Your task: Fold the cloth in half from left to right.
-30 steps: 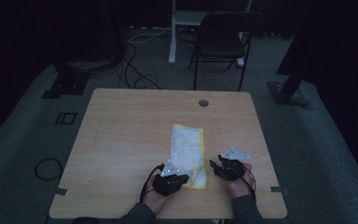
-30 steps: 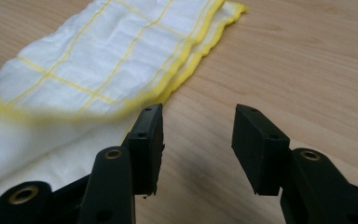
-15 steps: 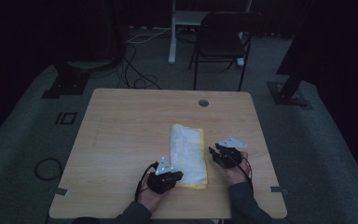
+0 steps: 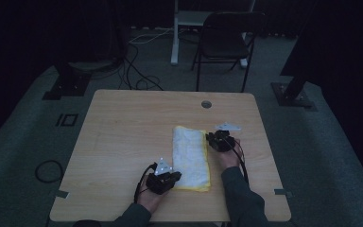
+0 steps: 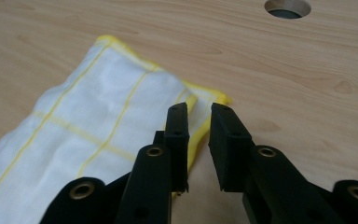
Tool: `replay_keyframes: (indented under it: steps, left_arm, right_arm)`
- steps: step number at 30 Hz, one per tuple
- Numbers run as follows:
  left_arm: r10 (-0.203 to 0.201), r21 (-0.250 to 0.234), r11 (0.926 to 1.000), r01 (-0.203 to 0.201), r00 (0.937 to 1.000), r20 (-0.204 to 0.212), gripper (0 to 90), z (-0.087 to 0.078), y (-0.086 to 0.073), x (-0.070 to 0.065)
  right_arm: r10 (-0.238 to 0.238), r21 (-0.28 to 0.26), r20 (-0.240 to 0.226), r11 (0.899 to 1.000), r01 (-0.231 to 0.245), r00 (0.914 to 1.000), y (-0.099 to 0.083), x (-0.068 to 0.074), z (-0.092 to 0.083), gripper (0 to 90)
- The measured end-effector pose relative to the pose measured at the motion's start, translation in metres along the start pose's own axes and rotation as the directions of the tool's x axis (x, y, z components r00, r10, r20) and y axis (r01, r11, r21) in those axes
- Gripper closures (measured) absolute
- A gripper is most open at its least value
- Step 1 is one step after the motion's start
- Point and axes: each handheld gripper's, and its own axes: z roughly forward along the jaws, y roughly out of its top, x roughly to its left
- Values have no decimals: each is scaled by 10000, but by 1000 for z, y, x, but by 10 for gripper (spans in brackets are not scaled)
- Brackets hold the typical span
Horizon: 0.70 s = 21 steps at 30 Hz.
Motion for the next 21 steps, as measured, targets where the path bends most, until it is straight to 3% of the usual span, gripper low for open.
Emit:
replay_keyframes:
  steps: [7, 15, 17, 21]
  left_arm:
    - [-86, -138, 9999, 82, 9996, -287, 854, -3, 4, 9]
    - [-300, -320, 9991, 280, 9975, -643, 849, -6, 10, 24]
    - [-321, -350, 9990, 296, 9967, -743, 848, -6, 12, 28]
    - [-375, -396, 9986, 340, 9950, -928, 841, -2, 17, 36]
  right_arm:
    - [143, 205, -48, 9997, -142, 9999, 10, -2, 18, 733]
    - [556, 442, -690, 9976, -527, 9961, 15, -2, 34, 570]
    - [662, 605, -765, 9963, -617, 9949, 15, -3, 39, 604]
    - [557, 743, -891, 9960, -491, 9945, 15, -1, 41, 842]
